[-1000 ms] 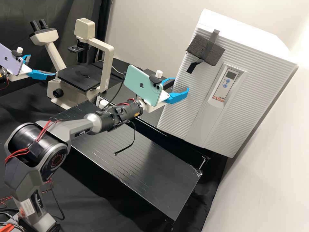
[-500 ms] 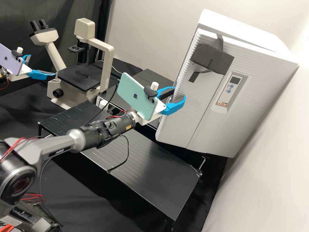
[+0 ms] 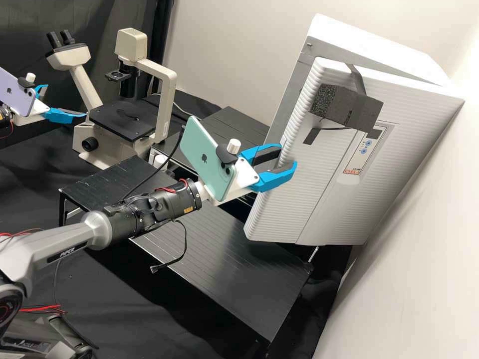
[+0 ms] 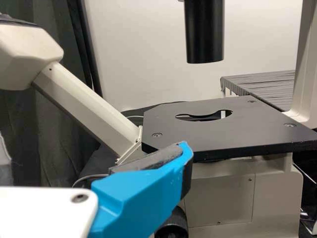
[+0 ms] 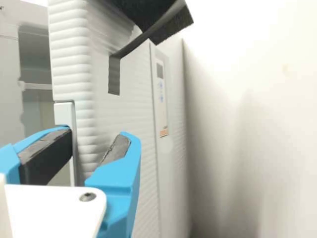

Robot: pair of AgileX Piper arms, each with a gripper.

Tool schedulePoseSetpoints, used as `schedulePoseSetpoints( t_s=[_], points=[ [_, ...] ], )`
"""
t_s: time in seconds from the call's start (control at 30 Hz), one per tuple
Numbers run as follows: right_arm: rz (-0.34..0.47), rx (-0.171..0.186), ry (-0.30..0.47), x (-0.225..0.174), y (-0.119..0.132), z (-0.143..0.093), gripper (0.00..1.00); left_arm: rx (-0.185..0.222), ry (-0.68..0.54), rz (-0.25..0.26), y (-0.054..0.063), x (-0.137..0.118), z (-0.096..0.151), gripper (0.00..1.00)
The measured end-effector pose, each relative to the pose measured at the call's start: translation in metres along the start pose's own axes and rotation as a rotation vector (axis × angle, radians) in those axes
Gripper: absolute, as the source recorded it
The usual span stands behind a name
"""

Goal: Open the incubator door.

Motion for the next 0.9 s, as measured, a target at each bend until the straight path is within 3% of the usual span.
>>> schedulePoseSetpoints(
  t_s=[0.17,0.3,0.4,0.5,0.67,0.9],
  points=[
    [0.036,-0.061,-0.040,-0.004,0.002,-0.001,1.00,0.000,0.000,0.000,0.000,0.000,0.000,1.00],
    [0.121,-0.071,-0.098,-0.012,0.008,0.002,1.00,0.000,0.000,0.000,0.000,0.000,0.000,1.00],
    [0.233,-0.075,-0.162,-0.022,0.017,0.006,1.00,0.000,0.000,0.000,0.000,0.000,0.000,1.00],
    [0.291,-0.068,-0.181,-0.032,0.026,0.007,1.00,0.000,0.000,0.000,0.000,0.000,0.000,1.00],
    [0.322,-0.049,-0.138,-0.044,0.036,0.000,1.00,0.000,0.000,0.000,0.000,0.000,0.000,1.00],
    [0.257,-0.049,0.038,-0.061,0.029,-0.012,1.00,0.000,0.000,0.000,0.000,0.000,0.000,1.00]
  ],
)
